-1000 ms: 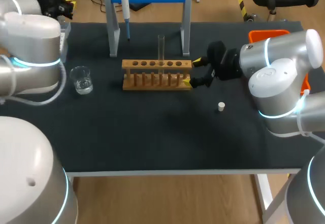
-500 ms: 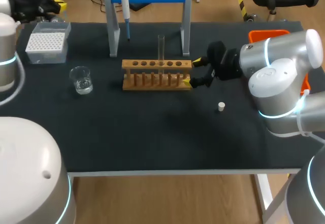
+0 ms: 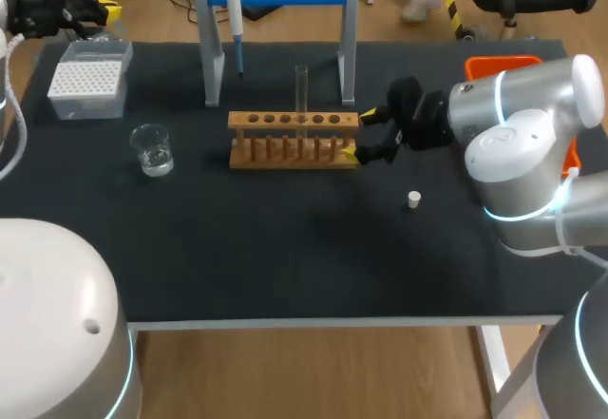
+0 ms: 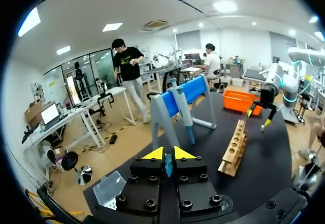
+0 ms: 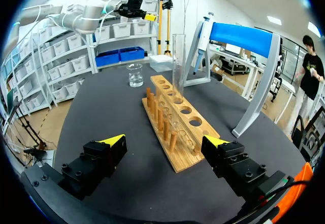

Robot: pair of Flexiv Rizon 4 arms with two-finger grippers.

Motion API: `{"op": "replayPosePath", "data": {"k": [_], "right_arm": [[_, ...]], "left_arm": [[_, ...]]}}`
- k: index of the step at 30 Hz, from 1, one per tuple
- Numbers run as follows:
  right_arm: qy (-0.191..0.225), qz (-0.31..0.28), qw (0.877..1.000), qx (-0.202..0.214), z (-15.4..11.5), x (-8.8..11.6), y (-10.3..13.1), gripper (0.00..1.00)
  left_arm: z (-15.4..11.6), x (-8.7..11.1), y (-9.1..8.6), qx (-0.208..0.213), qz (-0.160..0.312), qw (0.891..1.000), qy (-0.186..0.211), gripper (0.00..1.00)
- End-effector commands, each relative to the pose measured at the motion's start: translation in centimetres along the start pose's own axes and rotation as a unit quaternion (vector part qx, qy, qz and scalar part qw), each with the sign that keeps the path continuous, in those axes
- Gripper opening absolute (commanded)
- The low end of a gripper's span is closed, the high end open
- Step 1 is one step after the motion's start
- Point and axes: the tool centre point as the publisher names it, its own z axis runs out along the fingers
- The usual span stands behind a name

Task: Invert the test tube, pick up the pipette, mount the tip to pipette, aspirate from beaker and dispense into the tube, eject the tip, return the pipette, and cap with the stopper.

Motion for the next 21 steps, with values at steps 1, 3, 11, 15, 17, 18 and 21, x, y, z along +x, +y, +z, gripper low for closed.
{"op": "replayPosePath", "data": {"k": [1,3,11,15,17,18,21], "right_arm": [[0.002,0.0,1.0,0.002,-0.2,0.0,0.0,1.0],[0.002,0.0,1.0,0.002,-0.2,0.0,0.0,1.0],[0.002,0.0,1.0,0.002,-0.2,0.0,0.0,1.0],[0.002,0.0,1.0,0.002,-0.2,0.0,0.0,1.0],[0.002,0.0,1.0,0.002,-0.2,0.0,0.0,1.0],[0.002,0.0,1.0,0.002,-0.2,0.0,0.0,1.0],[0.002,0.0,1.0,0.002,-0.2,0.0,0.0,1.0]], "left_arm": [[-0.5,1.4,-1.3,-0.003,0.012,1.0,0.016,0.0],[-0.6,2.6,-2.0,-0.007,0.018,0.999,0.028,0.0],[-0.4,7.8,-5.2,-0.037,0.049,0.993,0.101,0.0],[0.3,10.5,-6.6,-0.067,0.065,0.985,0.143,0.0],[0.7,11.7,-7.2,-0.075,0.069,0.983,0.154,0.0],[0.9,12.3,-7.4,-0.077,0.07,0.982,0.16,0.0],[1.7,14.1,-7.8,-0.084,0.068,0.978,0.179,0.0]]}}
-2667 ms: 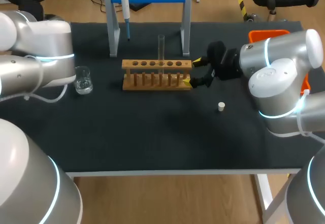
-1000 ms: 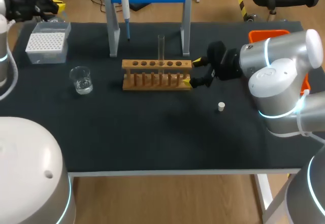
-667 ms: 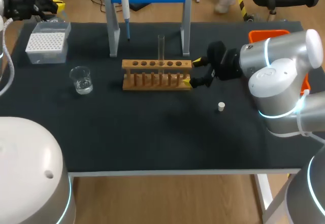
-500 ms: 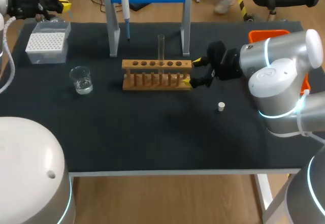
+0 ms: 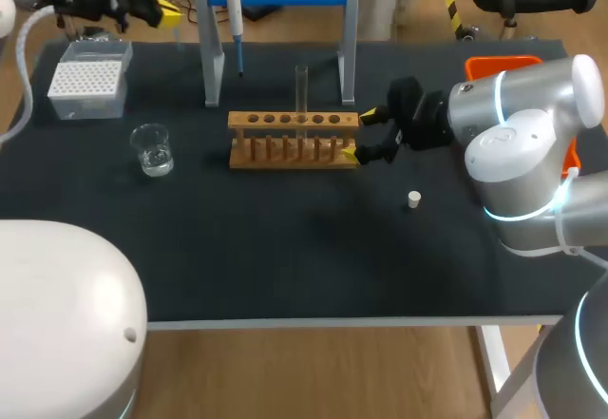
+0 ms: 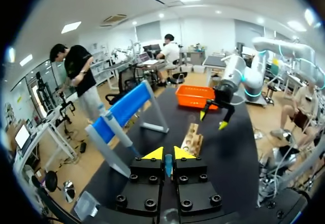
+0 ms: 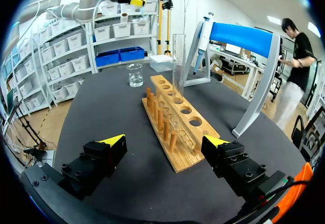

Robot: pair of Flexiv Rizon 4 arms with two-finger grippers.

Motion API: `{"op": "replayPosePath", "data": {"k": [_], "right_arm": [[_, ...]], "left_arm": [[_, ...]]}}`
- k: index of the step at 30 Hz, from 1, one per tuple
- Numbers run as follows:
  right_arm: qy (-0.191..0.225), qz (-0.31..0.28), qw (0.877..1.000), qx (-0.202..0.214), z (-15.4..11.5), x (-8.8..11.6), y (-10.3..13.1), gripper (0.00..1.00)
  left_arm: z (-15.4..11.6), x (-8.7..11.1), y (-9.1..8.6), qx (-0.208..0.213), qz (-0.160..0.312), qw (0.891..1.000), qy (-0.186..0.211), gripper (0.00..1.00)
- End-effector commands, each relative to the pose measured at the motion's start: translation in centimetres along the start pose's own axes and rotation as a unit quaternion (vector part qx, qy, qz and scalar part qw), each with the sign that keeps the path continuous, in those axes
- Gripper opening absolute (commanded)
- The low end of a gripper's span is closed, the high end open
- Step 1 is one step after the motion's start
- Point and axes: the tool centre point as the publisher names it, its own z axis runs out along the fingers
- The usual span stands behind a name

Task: Invert the test tube, pick up the pipette, mount the tip to pipette, aspirate from beaker and dispense into the tube, eject the tip, return the pipette, and cap with the stopper.

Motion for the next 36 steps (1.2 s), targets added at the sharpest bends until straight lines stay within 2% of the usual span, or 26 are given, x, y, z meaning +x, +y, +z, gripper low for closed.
{"op": "replayPosePath", "data": {"k": [1,13,24,30,36], "right_arm": [[0.002,0.0,1.0,0.002,-0.2,0.0,0.0,1.0],[0.002,0.0,1.0,0.002,-0.2,0.0,0.0,1.0],[0.002,0.0,1.0,0.002,-0.2,0.0,0.0,1.0],[0.002,0.0,1.0,0.002,-0.2,0.0,0.0,1.0],[0.002,0.0,1.0,0.002,-0.2,0.0,0.0,1.0]], "left_arm": [[1.7,1.1,-1.2,-0.031,-0.004,0.999,0.02,0.0],[6.5,5.2,-3.5,-0.025,0.003,0.997,0.07,0.0],[7.3,7.7,-5.2,-0.033,0.03,0.992,0.115,0.0],[7.9,8.6,-5.4,-0.044,0.011,0.99,0.132,0.0],[8.3,9.1,-5.4,-0.044,0.004,0.991,0.13,0.0]]}}
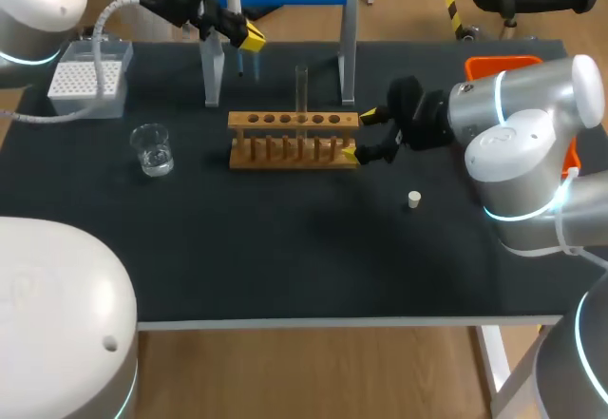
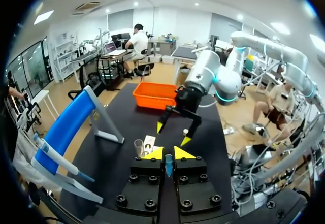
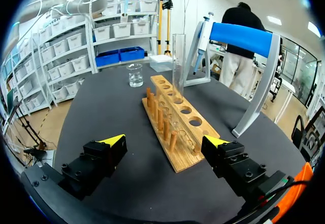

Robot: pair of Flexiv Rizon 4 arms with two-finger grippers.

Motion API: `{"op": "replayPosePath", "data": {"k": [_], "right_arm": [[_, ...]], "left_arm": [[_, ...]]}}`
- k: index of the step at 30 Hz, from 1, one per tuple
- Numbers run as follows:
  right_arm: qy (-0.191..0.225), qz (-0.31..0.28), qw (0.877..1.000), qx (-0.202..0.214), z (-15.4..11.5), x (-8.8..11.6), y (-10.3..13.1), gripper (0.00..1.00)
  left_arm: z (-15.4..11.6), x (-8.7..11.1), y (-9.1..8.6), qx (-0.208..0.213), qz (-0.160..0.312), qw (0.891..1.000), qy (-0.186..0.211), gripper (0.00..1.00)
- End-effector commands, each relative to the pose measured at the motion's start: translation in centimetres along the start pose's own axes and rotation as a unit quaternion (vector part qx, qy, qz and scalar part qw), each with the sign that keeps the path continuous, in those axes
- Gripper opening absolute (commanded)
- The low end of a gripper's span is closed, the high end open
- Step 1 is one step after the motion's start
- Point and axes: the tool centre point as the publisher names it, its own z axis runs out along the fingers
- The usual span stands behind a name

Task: Invert the test tube, pick up the pipette, mount the tip to pipette, aspirate from beaker and dispense into the tube, eject the tip, return the pipette, and cap with the stopper.

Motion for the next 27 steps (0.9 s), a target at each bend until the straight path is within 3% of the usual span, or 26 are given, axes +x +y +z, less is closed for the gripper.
{"op": "replayPosePath", "data": {"k": [1,27], "right_arm": [[0.002,0.0,1.0,0.002,-0.16,-0.05,0.05,1.0],[0.002,0.0,1.0,0.002,-0.16,-0.05,0.05,1.0]], "left_arm": [[0.32,-0.05,0.02,-0.004,-0.002,1.0,-0.002,0.0],[0.27,-0.02,0.06,-0.007,-0.005,1.0,-0.008,0.0]]}}
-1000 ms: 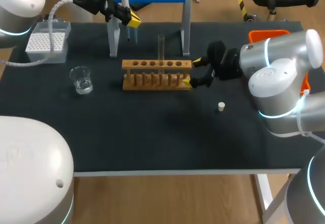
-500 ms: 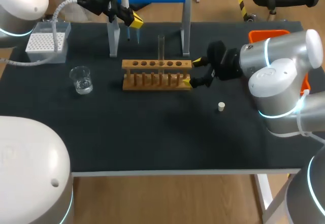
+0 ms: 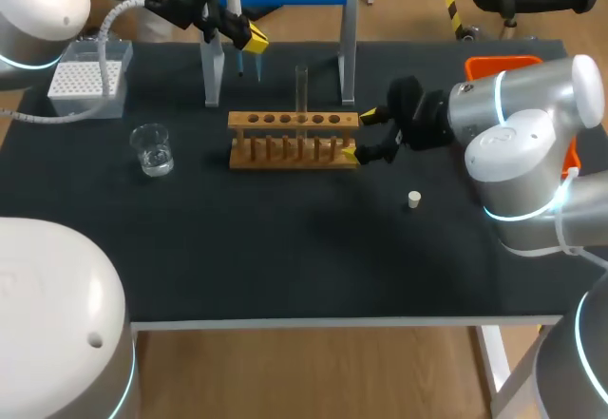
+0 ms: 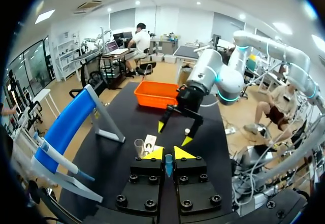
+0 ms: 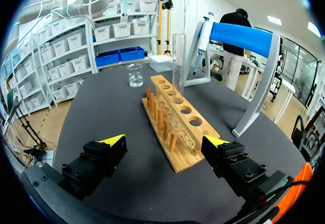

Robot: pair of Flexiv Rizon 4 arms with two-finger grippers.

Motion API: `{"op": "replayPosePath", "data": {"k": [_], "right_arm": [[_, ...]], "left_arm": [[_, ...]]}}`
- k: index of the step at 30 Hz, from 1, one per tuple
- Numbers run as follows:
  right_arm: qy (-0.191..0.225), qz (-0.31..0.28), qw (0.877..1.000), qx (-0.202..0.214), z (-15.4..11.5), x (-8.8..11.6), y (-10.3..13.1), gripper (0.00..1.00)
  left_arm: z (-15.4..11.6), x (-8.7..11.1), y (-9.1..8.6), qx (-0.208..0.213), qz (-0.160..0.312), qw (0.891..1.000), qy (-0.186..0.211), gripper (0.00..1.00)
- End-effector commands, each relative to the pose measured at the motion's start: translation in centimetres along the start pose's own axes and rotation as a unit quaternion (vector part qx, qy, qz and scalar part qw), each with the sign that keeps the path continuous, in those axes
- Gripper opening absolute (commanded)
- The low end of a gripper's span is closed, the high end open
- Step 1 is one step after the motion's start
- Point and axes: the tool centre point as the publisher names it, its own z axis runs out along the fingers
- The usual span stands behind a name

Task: Invert the test tube, pick up the pipette, mount the tip to pipette, aspirate from beaker and dispense into the tube, eject the tip, return the pipette, and cap with the stopper.

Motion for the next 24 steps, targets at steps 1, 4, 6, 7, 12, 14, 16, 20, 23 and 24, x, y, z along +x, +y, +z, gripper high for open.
{"op": "replayPosePath", "data": {"k": [1,4,6,7,12,14,16,20,23,24], "right_arm": [[0.002,0.0,1.0,0.0,-0.6,0.0,0.3,1.0],[0.005,-0.008,1.0,-0.007,-1.5,0.2,0.9,1.0],[0.008,-0.013,1.0,-0.014,-2.2,0.5,1.2,1.0],[0.01,-0.015,1.0,-0.017,-2.5,0.6,1.4,1.0],[0.025,-0.026,0.998,-0.044,-4.2,1.5,2.5,1.0],[0.033,-0.032,0.997,-0.054,-4.7,2.1,3.2,1.0],[0.039,-0.04,0.996,-0.064,-5.0,2.4,3.8,1.0],[0.066,-0.057,0.992,-0.092,-6.0,3.8,5.7,1.0],[0.087,-0.07,0.988,-0.111,-6.3,4.5,7.2,1.0],[0.098,-0.075,0.985,-0.118,-6.3,4.8,7.8,1.0]], "left_arm": [[-0.1,0.0,-0.1,-0.002,-0.001,1.0,0.001,0.0],[-0.1,0.0,-0.1,-0.002,-0.001,1.0,0.001,0.0],[-0.1,0.0,-0.1,-0.002,-0.001,1.0,0.001,0.0],[-0.1,0.0,-0.1,-0.002,-0.001,1.0,0.001,0.0],[-0.1,0.0,-0.1,-0.002,-0.001,1.0,0.001,0.0],[-0.1,0.0,-0.1,-0.002,-0.001,1.0,0.001,0.0],[-0.1,0.0,-0.1,-0.002,-0.001,1.0,0.001,0.0],[-0.1,0.0,-0.1,-0.002,-0.001,1.0,0.001,0.0],[-0.1,0.0,-0.1,-0.002,-0.001,1.0,0.001,0.0],[-0.1,0.0,-0.1,-0.002,-0.001,1.0,0.001,0.0]]}}
